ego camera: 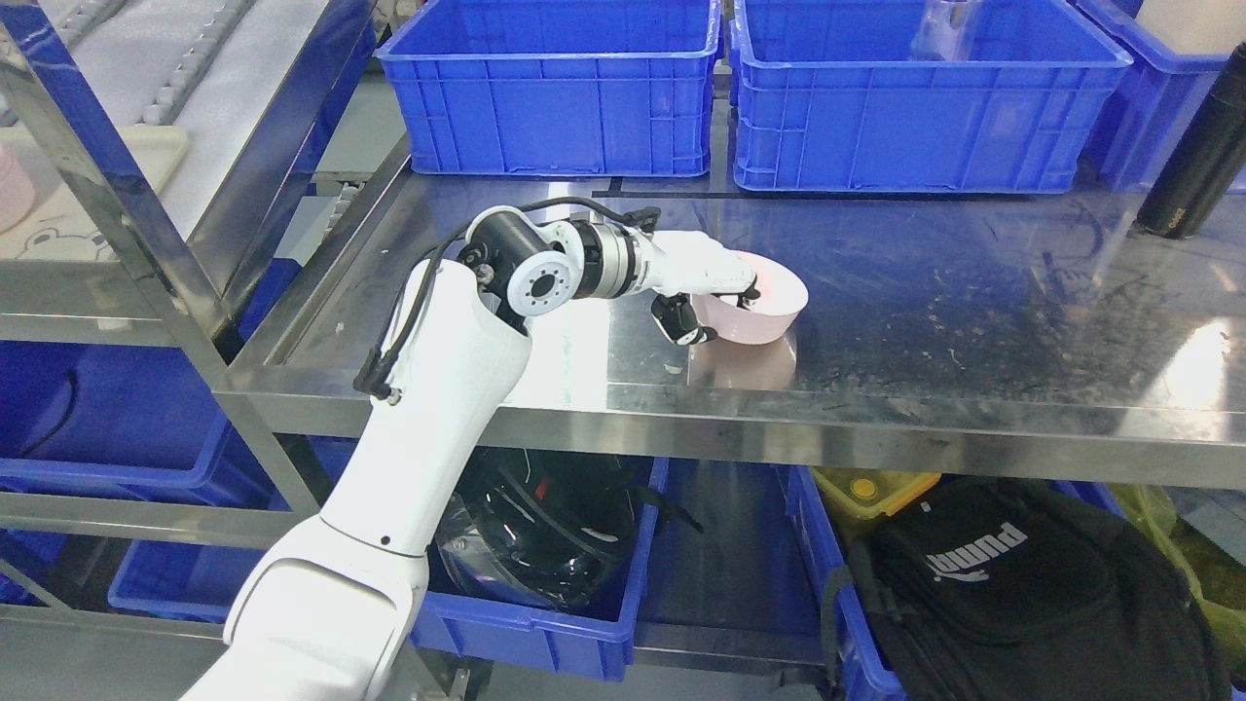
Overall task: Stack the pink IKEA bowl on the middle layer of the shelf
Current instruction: 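Lift the pink bowl off the shelf with the left hand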
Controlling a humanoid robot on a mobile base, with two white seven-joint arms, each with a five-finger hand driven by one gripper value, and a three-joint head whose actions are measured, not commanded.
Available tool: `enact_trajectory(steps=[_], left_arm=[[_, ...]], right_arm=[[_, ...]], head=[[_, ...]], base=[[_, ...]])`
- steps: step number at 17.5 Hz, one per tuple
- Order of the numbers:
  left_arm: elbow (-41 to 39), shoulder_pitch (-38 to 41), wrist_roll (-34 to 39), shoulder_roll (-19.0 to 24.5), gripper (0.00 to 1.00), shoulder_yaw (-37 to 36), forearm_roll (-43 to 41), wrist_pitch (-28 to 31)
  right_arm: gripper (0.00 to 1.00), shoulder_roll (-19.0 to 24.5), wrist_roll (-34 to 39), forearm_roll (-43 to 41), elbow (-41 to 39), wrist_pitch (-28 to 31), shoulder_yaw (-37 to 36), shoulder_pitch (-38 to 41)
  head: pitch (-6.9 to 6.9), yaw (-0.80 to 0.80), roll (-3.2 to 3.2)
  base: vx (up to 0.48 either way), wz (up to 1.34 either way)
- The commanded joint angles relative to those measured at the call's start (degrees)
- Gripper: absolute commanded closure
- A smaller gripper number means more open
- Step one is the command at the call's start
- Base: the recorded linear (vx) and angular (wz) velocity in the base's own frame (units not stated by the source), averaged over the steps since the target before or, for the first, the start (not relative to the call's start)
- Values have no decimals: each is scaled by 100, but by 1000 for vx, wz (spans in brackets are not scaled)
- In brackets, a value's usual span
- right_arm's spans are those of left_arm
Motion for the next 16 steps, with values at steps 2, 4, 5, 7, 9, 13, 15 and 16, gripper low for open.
enact_trajectory(steps=[2, 4, 5, 7, 9, 13, 15, 16], left_arm=[[-988, 77, -166, 87, 100, 1802, 761, -502], [-1173, 235, -193, 87, 100, 2075, 1191, -1132], [-1331, 323, -193, 87, 100, 2207, 1227, -1414], [-1743, 778, -193, 87, 100, 2304, 1298, -1689], [-1964, 1253, -167, 87, 100, 2287, 1377, -1839], [-1982, 1545, -132, 87, 100, 2296, 1386, -1839], [-2017, 1563, -132, 87, 100, 2270, 1386, -1839], [-2026, 1572, -132, 87, 100, 2261, 1386, -1839]], right_arm=[[0, -100, 4, 0, -100, 2, 0, 123], [0, -100, 4, 0, -100, 2, 0, 123], [0, -100, 4, 0, -100, 2, 0, 123], [0, -100, 4, 0, -100, 2, 0, 123], [0, -100, 4, 0, -100, 2, 0, 123], [0, -100, 4, 0, -100, 2, 0, 123], [0, -100, 4, 0, -100, 2, 0, 123], [0, -100, 4, 0, -100, 2, 0, 123]], head=[[0, 0, 0], [0, 0, 0], [0, 0, 0], [0, 0, 0], [0, 0, 0], [0, 0, 0], [0, 0, 0], [0, 0, 0]], base=[[0, 0], [0, 0], [0, 0], [0, 0], [1, 5], [1, 3], [3, 41], [5, 81]])
